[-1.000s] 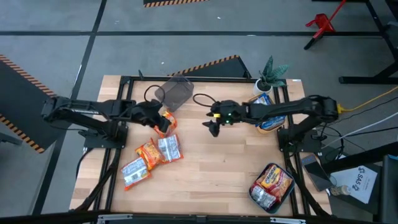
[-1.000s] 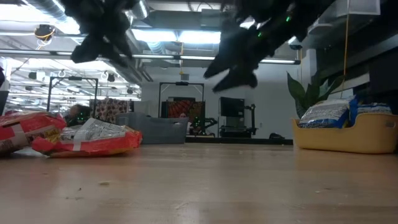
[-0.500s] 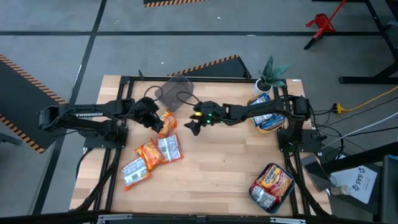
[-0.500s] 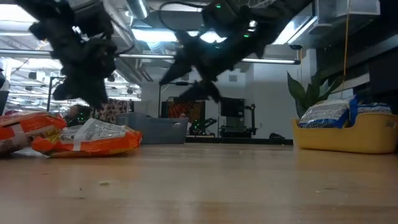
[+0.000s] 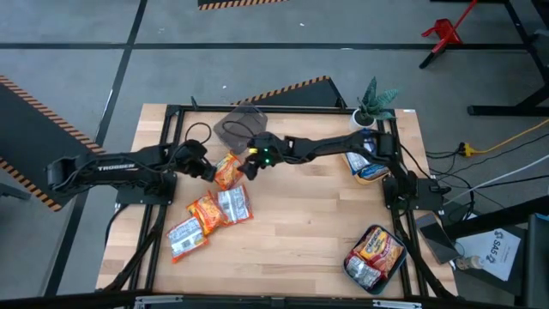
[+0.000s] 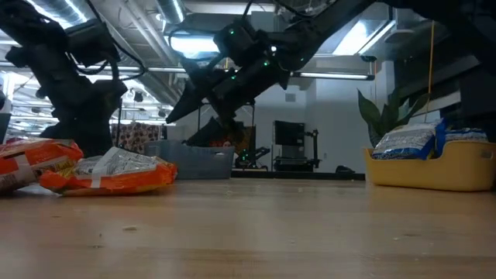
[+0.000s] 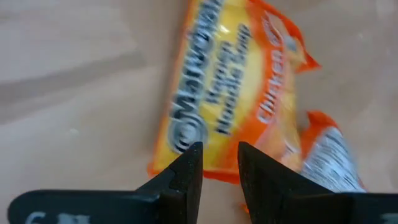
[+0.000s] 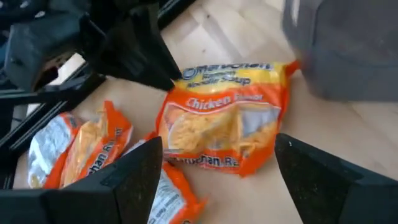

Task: Sort Maruchan noodles
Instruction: Put the orange noodle pack into the gray bin

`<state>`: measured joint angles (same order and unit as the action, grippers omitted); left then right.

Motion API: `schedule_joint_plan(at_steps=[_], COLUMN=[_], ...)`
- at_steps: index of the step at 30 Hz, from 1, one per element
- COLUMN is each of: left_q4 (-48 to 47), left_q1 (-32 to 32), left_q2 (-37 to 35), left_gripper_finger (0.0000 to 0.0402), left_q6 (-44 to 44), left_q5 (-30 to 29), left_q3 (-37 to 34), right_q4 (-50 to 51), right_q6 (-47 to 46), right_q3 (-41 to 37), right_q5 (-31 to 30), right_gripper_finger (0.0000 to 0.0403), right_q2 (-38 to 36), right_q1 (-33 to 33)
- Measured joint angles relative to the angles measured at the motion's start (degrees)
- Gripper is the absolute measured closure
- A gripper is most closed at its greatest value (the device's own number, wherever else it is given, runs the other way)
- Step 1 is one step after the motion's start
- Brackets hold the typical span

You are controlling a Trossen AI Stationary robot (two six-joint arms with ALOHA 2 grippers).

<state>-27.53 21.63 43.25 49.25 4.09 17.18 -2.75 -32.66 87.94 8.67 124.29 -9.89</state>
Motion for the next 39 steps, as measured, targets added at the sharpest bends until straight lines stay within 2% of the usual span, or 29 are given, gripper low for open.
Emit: schedule_joint_plan(at_steps=[4, 8, 13, 19, 25, 35, 39], left_q4=[-2.24, 3.47, 12.38, 15.11, 15.24, 15.37, 16.08], left_q1=[0.02, 0.02, 0.00, 0.00, 0.00, 0.00, -0.04], left_q2=[0.22, 0.34, 0.28, 0.31, 0.39, 0.43, 0.47], left_gripper_finger=[0.0305, 0.0305, 0.0305, 0.0305, 0.0305, 0.0306, 0.0306], left_q6=[1.04, 1.92, 7.79, 9.14, 9.23, 10.27, 10.41], left_q5=[-4.05, -1.73, 0.15, 0.95, 0.87, 0.58, 0.60], left_q3=[-0.59, -4.38, -10.00, -12.16, -12.21, -12.25, -12.34], right_q4=[0.09, -0.39, -0.09, -0.85, -2.45, -18.24, -20.55], right_q6=[-0.31, -0.31, -0.13, -0.41, -4.83, -15.02, -18.00], right_q3=[0.57, 0.55, 0.55, 0.55, 0.46, 0.53, 0.57], right_q5=[-0.05, -0.56, -0.50, -1.94, -1.40, 1.84, 2.12], right_gripper_finger=[0.0107, 0.0107, 0.0107, 0.0107, 0.0107, 0.0107, 0.0107], right_q2=[0.83, 0.83, 0.83, 1.29, 3.57, 9.58, 10.82], right_q1=[-1.18, -1.93, -1.88, -1.75, -1.77, -1.73, -1.80])
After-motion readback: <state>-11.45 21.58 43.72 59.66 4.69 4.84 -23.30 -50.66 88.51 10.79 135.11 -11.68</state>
